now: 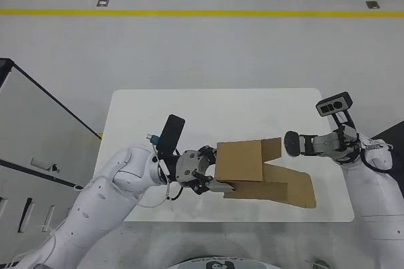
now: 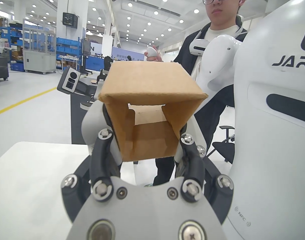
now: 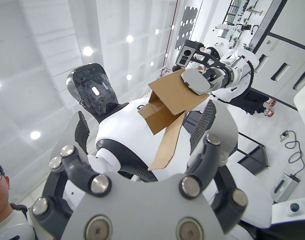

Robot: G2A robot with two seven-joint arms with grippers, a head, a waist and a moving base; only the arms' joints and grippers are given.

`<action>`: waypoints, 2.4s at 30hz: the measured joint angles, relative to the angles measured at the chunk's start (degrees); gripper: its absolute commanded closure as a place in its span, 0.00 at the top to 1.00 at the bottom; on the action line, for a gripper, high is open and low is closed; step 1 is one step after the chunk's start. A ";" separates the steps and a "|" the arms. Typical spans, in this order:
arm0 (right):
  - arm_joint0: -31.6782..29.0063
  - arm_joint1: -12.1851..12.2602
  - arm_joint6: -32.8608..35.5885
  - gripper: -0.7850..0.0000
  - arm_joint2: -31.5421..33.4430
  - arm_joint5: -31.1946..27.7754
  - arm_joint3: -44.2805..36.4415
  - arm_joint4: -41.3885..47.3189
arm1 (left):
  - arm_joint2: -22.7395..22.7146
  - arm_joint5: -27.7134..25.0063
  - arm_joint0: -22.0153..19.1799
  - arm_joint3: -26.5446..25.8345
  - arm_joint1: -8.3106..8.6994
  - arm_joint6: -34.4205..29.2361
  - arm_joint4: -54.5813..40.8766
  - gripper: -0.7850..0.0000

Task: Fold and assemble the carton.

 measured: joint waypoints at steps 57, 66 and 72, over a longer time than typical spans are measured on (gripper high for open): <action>6.60 -0.41 -8.59 0.00 -10.15 7.94 -1.71 -15.75 | -5.00 11.65 4.79 -5.44 1.07 -2.19 17.71 0.00; 6.31 -0.24 -6.78 0.00 -10.29 8.08 -2.22 -15.89 | -5.31 12.40 4.91 -5.12 1.01 -2.50 17.10 0.00; 6.32 -0.28 -6.95 0.00 -10.92 8.06 -2.35 -15.75 | -4.90 11.73 4.64 -5.26 0.92 -2.71 17.25 0.00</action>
